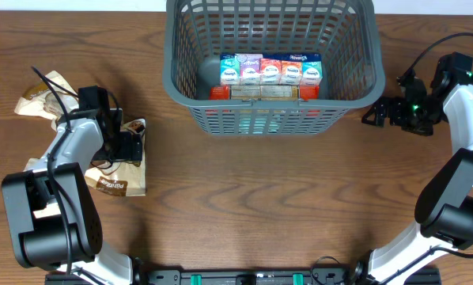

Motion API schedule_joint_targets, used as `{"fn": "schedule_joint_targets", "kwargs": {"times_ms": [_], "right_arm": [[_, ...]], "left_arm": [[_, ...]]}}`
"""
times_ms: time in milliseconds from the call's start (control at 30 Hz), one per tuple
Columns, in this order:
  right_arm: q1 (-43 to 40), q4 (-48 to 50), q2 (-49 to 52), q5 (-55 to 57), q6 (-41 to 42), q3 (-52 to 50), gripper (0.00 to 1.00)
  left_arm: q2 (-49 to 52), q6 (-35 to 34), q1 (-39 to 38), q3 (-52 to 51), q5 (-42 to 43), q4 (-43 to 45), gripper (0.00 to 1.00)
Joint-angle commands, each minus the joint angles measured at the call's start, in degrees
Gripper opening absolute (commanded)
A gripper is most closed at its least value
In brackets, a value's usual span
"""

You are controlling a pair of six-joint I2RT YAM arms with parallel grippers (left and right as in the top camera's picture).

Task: Pack container
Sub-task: 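Grasp the beige snack pouch with the left gripper, then carry the beige pouch with the left gripper into the basket and release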

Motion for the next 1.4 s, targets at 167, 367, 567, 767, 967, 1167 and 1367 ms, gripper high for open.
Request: {"fn": "schedule_joint_targets", "kwargs": {"times_ms": [167,367,567,767,967,1167,1367], "right_arm": [[0.3,-0.1,-0.2,-0.7,0.5,-0.1,0.99],[0.3,-0.1,-0.2,-0.7,0.5,-0.1,0.99],[0.3,-0.1,-0.2,-0.6,0.5,-0.1,0.99],[0.3,-0.1,-0.2,-0.6,0.5,-0.1,0.99],[0.3,-0.1,-0.2,-0.6,0.5,-0.1,0.99],[0.3,0.7,-0.2,-0.6,0.5,-0.1,0.99],[0.3,1.4,-0.2,-0.6,0.5,-0.1,0.99]], "left_arm": [[2.2,1.0,0.2,-0.4,4.3,-0.6,0.28],[2.1,0.3,0.2,-0.4,4.9,-3.2,0.06],[-1.2,-2.1,0.2,0.4,5.4,-7.8,0.06],[-12.3,-3.7,0.1,4.6,8.6,-11.6,0.06],[-25.1,-7.5,-0.4,13.0,10.8,-12.8,0.06],[-27.0,-8.1,-5.2,29.5,12.2,-17.3,0.06],[-22.1,-8.0,-13.9,46.5,12.2,-18.2,0.06]]}}
